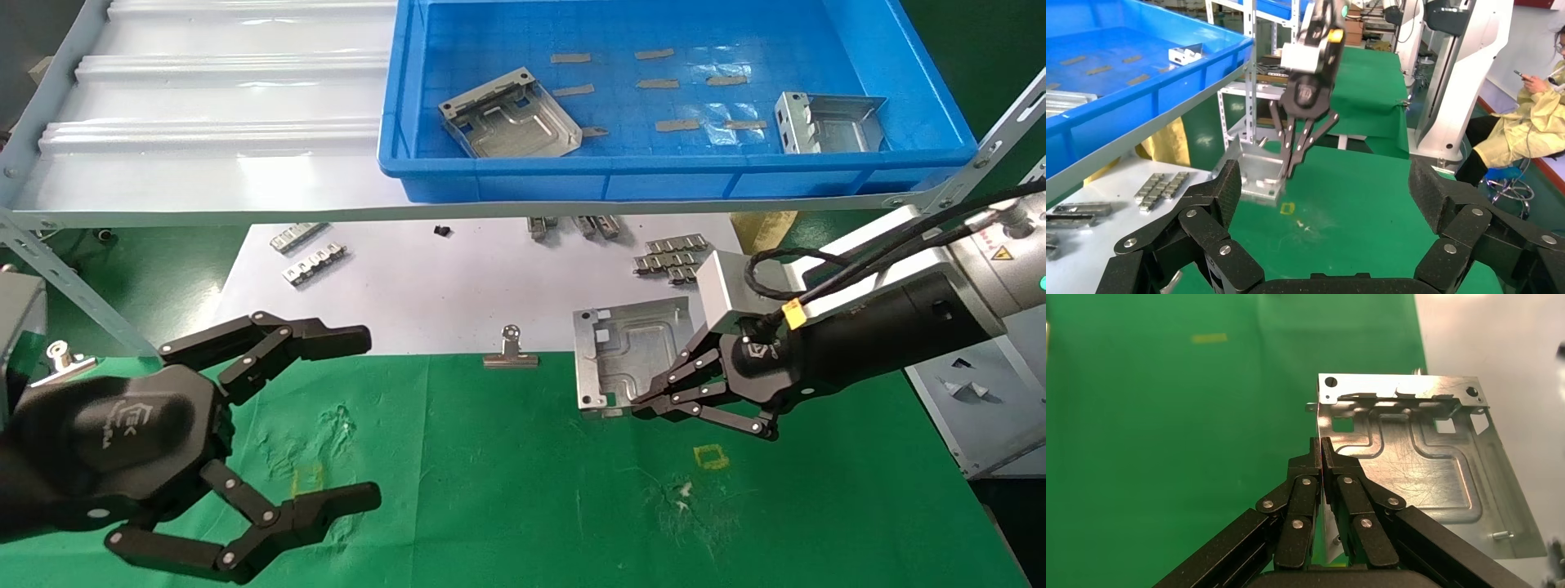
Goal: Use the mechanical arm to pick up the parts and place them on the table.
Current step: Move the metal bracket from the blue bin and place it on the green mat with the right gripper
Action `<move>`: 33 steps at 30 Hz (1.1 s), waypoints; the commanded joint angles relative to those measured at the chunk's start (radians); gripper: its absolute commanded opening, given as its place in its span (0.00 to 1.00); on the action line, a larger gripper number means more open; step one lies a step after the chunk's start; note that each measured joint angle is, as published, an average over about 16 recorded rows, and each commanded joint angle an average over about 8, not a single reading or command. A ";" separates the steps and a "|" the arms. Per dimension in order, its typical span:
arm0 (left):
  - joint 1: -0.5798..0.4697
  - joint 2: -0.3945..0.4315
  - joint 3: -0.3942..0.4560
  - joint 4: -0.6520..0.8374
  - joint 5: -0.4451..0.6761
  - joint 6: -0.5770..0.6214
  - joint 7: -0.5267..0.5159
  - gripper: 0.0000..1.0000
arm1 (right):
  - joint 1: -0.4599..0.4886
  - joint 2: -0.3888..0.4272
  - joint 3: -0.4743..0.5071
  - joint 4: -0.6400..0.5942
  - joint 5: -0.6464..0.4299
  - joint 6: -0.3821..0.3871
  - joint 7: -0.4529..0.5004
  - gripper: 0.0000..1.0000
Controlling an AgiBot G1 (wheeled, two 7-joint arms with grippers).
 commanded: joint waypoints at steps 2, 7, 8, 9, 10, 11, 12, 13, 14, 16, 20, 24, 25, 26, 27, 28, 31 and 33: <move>0.000 0.000 0.000 0.000 0.000 0.000 0.000 1.00 | -0.010 -0.026 -0.055 -0.046 -0.028 0.002 -0.036 0.00; 0.000 0.000 0.000 0.000 0.000 0.000 0.000 1.00 | -0.029 -0.074 -0.128 -0.137 -0.071 0.003 -0.115 0.00; 0.000 0.000 0.000 0.000 0.000 0.000 0.000 1.00 | -0.034 -0.083 -0.143 -0.151 -0.081 0.002 -0.129 0.00; 0.000 0.000 0.000 0.000 0.000 0.000 0.000 1.00 | -0.039 -0.093 -0.159 -0.166 -0.091 0.002 -0.144 0.00; 0.000 0.000 0.000 0.000 0.000 0.000 0.000 1.00 | -0.045 -0.102 -0.173 -0.180 -0.100 0.002 -0.157 0.00; 0.000 0.000 0.000 0.000 0.000 0.000 0.000 1.00 | -0.051 -0.110 -0.187 -0.194 -0.108 0.003 -0.169 0.00; 0.000 0.000 0.000 0.000 0.000 0.000 0.000 1.00 | -0.056 -0.118 -0.200 -0.208 -0.115 0.003 -0.181 0.00; 0.000 0.000 0.000 0.000 0.000 0.000 0.000 1.00 | -0.061 -0.126 -0.211 -0.223 -0.120 0.004 -0.192 0.00; 0.000 0.000 0.000 0.000 0.000 0.000 0.000 1.00 | -0.066 -0.133 -0.221 -0.237 -0.125 0.005 -0.203 0.00; 0.000 0.000 0.000 0.000 0.000 0.000 0.000 1.00 | -0.072 -0.146 -0.238 -0.267 -0.133 0.008 -0.223 0.00; 0.000 0.000 0.000 0.000 0.000 0.000 0.000 1.00 | -0.074 -0.170 -0.259 -0.323 -0.143 0.016 -0.261 0.00; 0.000 0.000 0.000 0.000 0.000 0.000 0.000 1.00 | -0.076 -0.192 -0.266 -0.375 -0.146 0.032 -0.299 0.00; 0.000 0.000 0.000 0.000 0.000 0.000 0.000 1.00 | -0.078 -0.197 -0.267 -0.388 -0.146 0.037 -0.308 0.00; 0.000 0.000 0.000 0.000 0.000 0.000 0.000 1.00 | -0.080 -0.202 -0.266 -0.400 -0.145 0.042 -0.316 0.00; 0.000 0.000 0.000 0.000 0.000 0.000 0.000 1.00 | -0.083 -0.206 -0.266 -0.412 -0.144 0.048 -0.325 0.00; 0.000 0.000 0.000 0.000 0.000 0.000 0.000 1.00 | -0.086 -0.210 -0.265 -0.425 -0.143 0.053 -0.333 0.00; 0.000 0.000 0.000 0.000 0.000 0.000 0.000 1.00 | -0.098 -0.223 -0.264 -0.458 -0.141 0.068 -0.354 0.00; 0.000 0.000 0.000 0.000 0.000 0.000 0.000 1.00 | -0.104 -0.230 -0.264 -0.477 -0.142 0.076 -0.367 0.08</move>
